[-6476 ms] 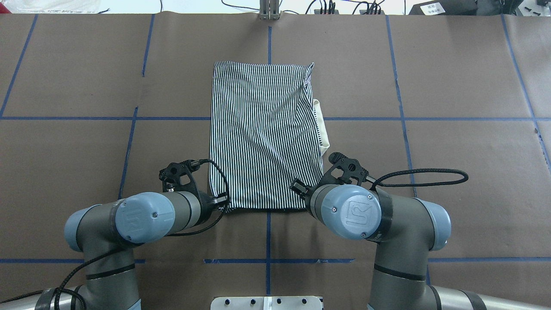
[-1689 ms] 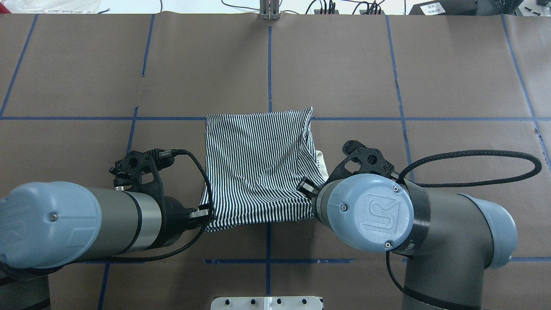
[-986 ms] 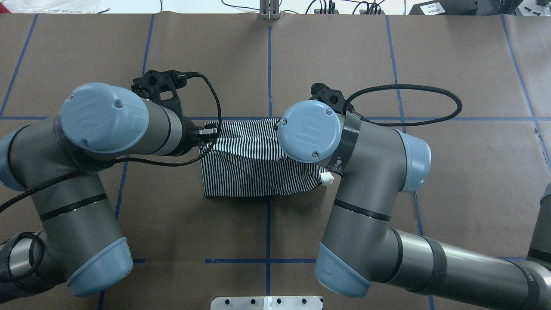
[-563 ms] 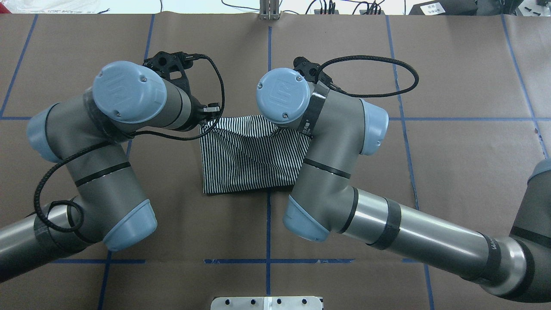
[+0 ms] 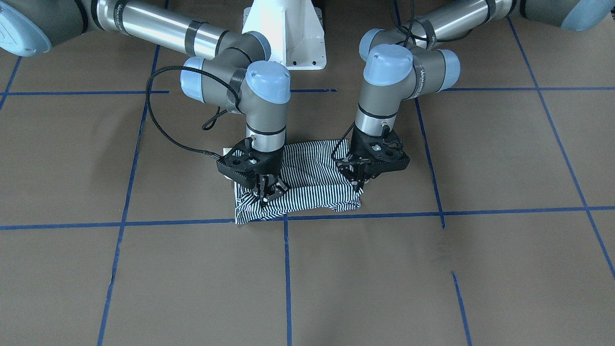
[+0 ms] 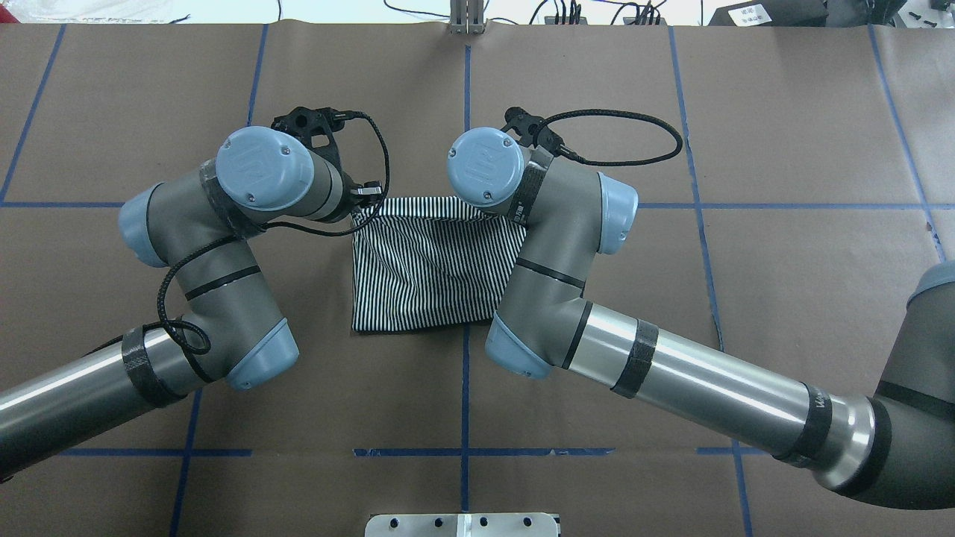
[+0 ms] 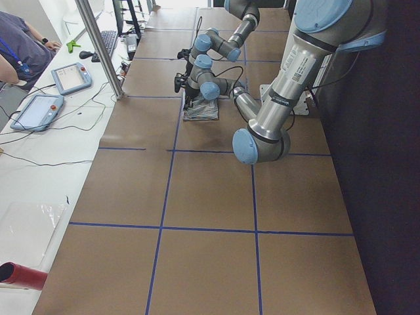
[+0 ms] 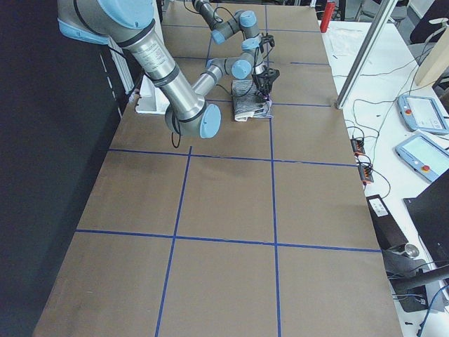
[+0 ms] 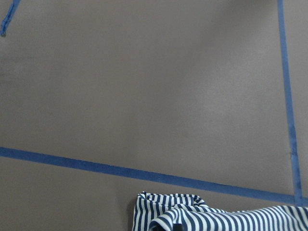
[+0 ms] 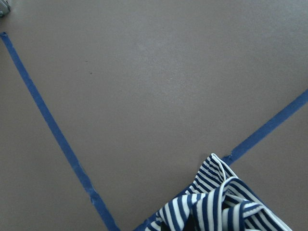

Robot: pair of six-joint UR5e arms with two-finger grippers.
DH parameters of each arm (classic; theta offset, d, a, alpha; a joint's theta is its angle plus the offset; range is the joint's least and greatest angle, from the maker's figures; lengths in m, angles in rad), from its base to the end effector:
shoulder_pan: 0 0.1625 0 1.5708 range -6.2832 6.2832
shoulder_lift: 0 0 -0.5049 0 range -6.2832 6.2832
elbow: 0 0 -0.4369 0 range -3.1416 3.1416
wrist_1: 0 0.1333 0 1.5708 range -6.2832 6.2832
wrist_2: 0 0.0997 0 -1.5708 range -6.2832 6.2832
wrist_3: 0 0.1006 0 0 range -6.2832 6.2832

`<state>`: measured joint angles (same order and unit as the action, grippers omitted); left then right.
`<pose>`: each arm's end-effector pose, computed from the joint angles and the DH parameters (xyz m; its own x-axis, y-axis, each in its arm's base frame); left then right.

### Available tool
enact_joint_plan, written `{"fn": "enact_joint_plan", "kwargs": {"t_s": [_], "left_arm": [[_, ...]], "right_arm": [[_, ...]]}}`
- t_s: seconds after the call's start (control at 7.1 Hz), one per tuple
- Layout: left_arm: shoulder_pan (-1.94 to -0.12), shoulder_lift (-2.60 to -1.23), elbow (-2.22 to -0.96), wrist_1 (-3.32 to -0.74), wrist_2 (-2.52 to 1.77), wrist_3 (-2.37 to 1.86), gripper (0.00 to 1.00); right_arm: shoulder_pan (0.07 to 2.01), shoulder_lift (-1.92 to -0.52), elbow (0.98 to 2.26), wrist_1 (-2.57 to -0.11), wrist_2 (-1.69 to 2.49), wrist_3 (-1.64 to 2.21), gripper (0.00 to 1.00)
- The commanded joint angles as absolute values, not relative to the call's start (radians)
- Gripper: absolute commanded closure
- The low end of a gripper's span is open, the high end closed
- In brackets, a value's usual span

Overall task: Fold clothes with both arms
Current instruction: 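Lower the folded edge onto the shirt with both grippers and release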

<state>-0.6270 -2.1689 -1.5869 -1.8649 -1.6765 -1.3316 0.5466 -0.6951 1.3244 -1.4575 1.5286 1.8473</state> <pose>0.5609 -0.5579 0.3109 0.6062 -0.1482 -0.7814 0.3834 0.9153 0.1238 -0.6823 -0.5762 0.2353 0.4570 0.5973 0.6590 -0.6949 0.7023 -0.1547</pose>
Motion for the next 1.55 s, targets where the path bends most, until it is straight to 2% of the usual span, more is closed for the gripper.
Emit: {"fn": "enact_joint_plan", "kwargs": {"t_s": [0.0,0.14,0.28,0.7,0.99,1.41], "left_arm": [[-0.626,-2.169,-1.569,-1.882,-1.677,-1.331,1.00],[-0.626,-2.168,-1.569,-1.882,-1.678,-1.330,0.66],[-0.627,-2.164,-1.578,-1.885,-1.677,-1.257,0.01],[-0.679,-2.145,-1.588,-1.933,-1.748,-1.091,0.00],[-0.680,-2.137,-1.589,-1.954,-1.749,-1.092,0.00],[-0.680,-2.134,-1.589,-1.954,-1.749,-1.095,0.00]], "right_arm": [[0.546,-0.695,1.290,-1.424,1.529,1.845,1.00],[0.546,-0.695,1.290,-1.424,1.534,1.820,0.84],[0.542,-0.692,1.296,-1.419,1.526,1.690,0.01],[0.519,-0.695,1.385,-1.425,1.525,1.547,0.00],[0.444,-0.707,1.370,-1.425,1.473,1.408,0.00],[0.452,-0.700,1.322,-1.427,1.471,1.281,0.00]]}}
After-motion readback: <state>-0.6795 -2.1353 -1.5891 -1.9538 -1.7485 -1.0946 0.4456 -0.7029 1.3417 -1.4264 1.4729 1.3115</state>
